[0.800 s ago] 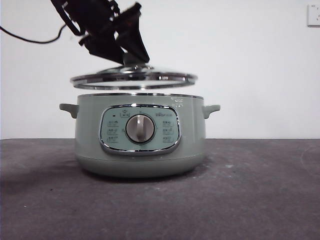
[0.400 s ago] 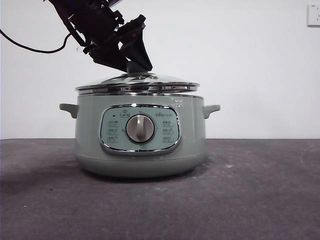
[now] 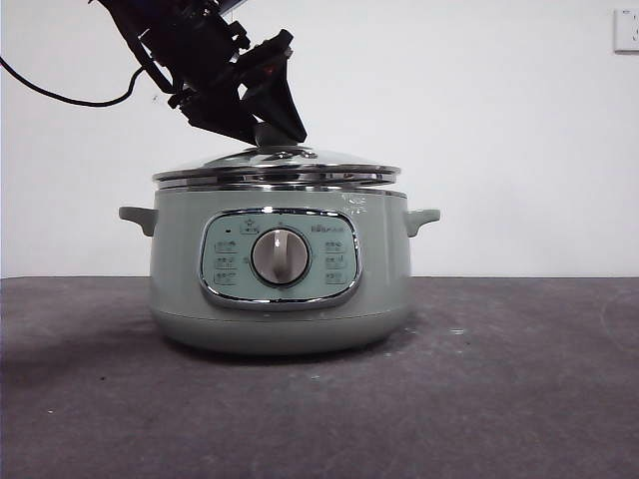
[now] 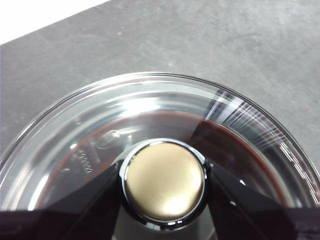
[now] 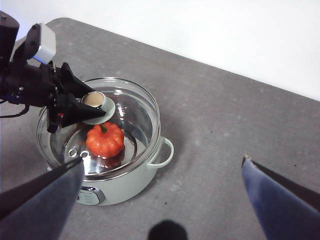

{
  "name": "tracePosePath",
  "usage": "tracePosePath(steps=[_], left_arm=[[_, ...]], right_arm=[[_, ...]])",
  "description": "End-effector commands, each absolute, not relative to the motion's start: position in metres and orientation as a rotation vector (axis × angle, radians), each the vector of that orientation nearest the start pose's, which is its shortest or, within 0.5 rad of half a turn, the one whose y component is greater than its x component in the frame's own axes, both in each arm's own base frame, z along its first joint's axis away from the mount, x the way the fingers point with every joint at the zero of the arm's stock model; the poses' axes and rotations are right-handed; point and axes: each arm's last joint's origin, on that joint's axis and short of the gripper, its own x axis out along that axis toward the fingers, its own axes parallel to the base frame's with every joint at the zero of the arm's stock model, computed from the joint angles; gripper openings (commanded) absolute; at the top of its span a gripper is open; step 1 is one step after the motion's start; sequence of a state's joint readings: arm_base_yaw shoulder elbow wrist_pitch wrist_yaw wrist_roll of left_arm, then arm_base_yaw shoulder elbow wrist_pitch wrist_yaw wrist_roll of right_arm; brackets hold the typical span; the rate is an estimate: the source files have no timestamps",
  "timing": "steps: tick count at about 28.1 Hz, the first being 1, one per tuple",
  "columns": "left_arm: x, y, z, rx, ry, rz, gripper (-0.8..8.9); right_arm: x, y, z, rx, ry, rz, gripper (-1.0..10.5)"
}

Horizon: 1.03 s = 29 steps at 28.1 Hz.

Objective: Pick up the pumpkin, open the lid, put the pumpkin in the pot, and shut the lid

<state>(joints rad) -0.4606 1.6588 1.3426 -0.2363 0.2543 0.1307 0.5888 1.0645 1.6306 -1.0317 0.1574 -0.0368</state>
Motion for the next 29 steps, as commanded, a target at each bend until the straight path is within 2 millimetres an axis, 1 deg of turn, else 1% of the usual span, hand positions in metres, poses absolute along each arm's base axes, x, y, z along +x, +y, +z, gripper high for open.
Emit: tracePosePath(steps=[1,6,17,20,21,23,24,25,26,29], left_arm=[[0.337,-0.180,0.297,0.185,0.483,-0.753,-0.09],[0.340,-0.182,0.287,0.190,0.523,-0.752,-0.09],[0.340,-0.180,0.284,0.202,0.549,-0.718,-0.09],[0.339,-0.180,0.284,0.203,0.559,-0.720,0.26],[0.339,-0.180,0.284,0.202,0.561,-0.721,0.88],[0.339,-0.179,0.283,0.199,0.569,-0.720,2.78],[0.338,-0.179,0.283,0.199,0.576,-0.719,3.90],[0.338,-0.179,0.282,0.197,0.582,-0.719,4.73],[0.338,-0.179,0.282,0.198,0.588,-0.718,5.03],[0.336,-0.178,0.282,0.200,0.607,-0.717,5.04]], right_arm=[[0.130,0.082,0.473,-0.193,0.430,0.433,5.7],[0.129,0.081,0.472,-0.196,0.437,0.432,5.7],[0.129,0.081,0.470,-0.204,0.458,0.432,5.7],[0.129,0.081,0.470,-0.205,0.458,0.432,5.7],[0.129,0.081,0.470,-0.205,0.459,0.432,5.7],[0.128,0.081,0.470,-0.208,0.467,0.433,5.7],[0.128,0.081,0.469,-0.210,0.476,0.438,5.7],[0.127,0.081,0.468,-0.209,0.489,0.456,5.7],[0.127,0.081,0.467,-0.209,0.502,0.473,5.7],[0.125,0.082,0.464,-0.205,0.535,0.524,5.7]])
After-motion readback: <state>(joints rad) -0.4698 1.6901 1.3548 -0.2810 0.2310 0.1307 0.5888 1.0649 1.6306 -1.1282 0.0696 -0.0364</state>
